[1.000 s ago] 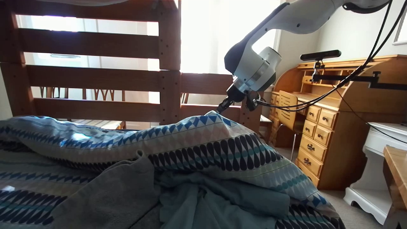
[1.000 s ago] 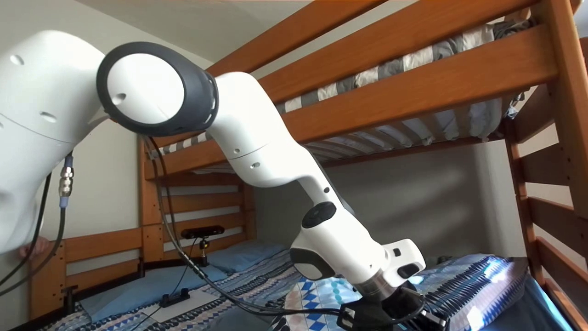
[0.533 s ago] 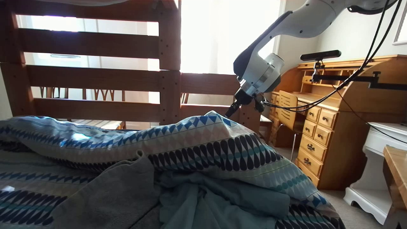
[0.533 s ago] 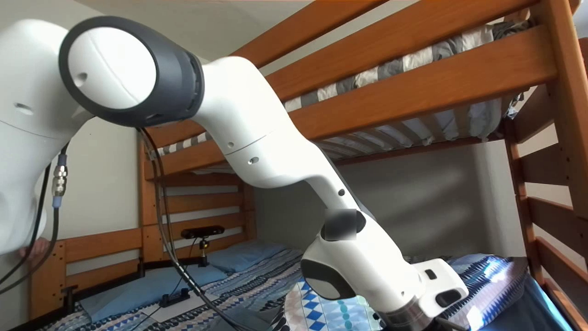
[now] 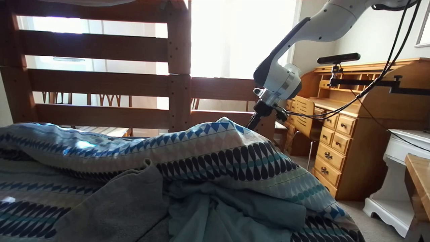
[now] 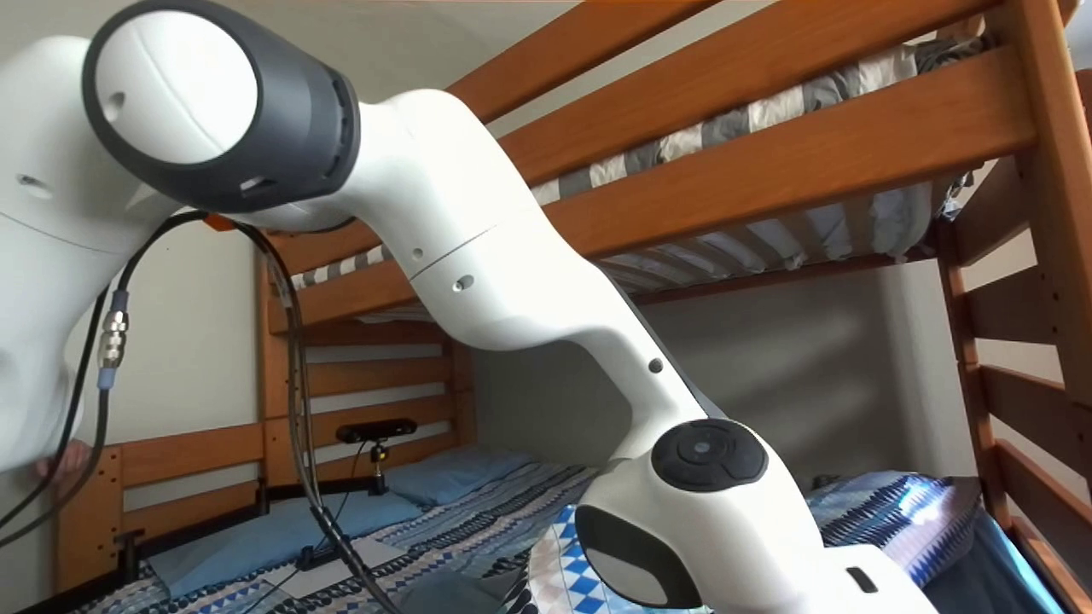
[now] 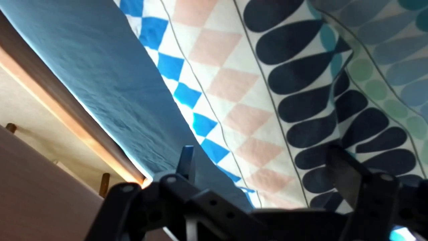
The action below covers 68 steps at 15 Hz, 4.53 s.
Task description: Move the right end of the blanket to the left
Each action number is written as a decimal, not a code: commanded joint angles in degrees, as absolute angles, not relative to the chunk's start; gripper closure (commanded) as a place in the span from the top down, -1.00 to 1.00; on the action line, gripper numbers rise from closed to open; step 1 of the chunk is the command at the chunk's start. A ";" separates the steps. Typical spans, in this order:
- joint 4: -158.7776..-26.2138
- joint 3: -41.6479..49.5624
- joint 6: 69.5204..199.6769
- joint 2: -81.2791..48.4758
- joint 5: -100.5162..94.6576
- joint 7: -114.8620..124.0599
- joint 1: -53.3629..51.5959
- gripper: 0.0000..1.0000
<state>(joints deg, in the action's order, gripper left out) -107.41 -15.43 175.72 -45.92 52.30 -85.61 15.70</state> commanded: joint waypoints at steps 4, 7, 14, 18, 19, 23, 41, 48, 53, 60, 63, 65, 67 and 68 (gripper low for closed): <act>-106.69 -12.61 166.34 -45.33 48.69 -84.96 13.18 1.00; -105.01 -15.54 169.07 -46.57 50.93 -87.08 14.26 1.00; -102.48 -16.23 170.68 -49.39 49.98 -87.33 13.62 0.14; -101.62 -15.83 172.91 -50.96 49.73 -87.31 13.21 -0.23; -101.43 -15.77 173.27 -51.30 49.67 -87.23 13.11 -0.42; -101.06 -16.00 174.80 -52.18 49.95 -87.04 12.76 -0.99; -132.55 -37.47 184.70 -32.53 51.35 -90.57 26.45 -0.97; -138.89 -51.39 179.44 -31.99 51.75 -93.98 37.60 -0.97; -136.98 -48.02 181.15 -32.86 50.77 -92.09 34.94 -0.97; -143.91 -50.96 168.96 -30.02 49.07 -92.49 31.37 -0.97; -146.55 -53.18 166.49 -29.32 49.21 -93.27 30.35 -0.97; -147.99 -55.58 164.89 -28.83 49.54 -94.18 31.09 -0.97; -148.96 -57.29 161.02 -28.47 48.89 -95.25 31.97 -0.97; -149.11 -57.58 158.74 -28.51 48.46 -95.67 32.11 -0.97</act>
<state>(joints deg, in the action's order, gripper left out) -146.47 -55.20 165.85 -30.92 50.30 -94.66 30.57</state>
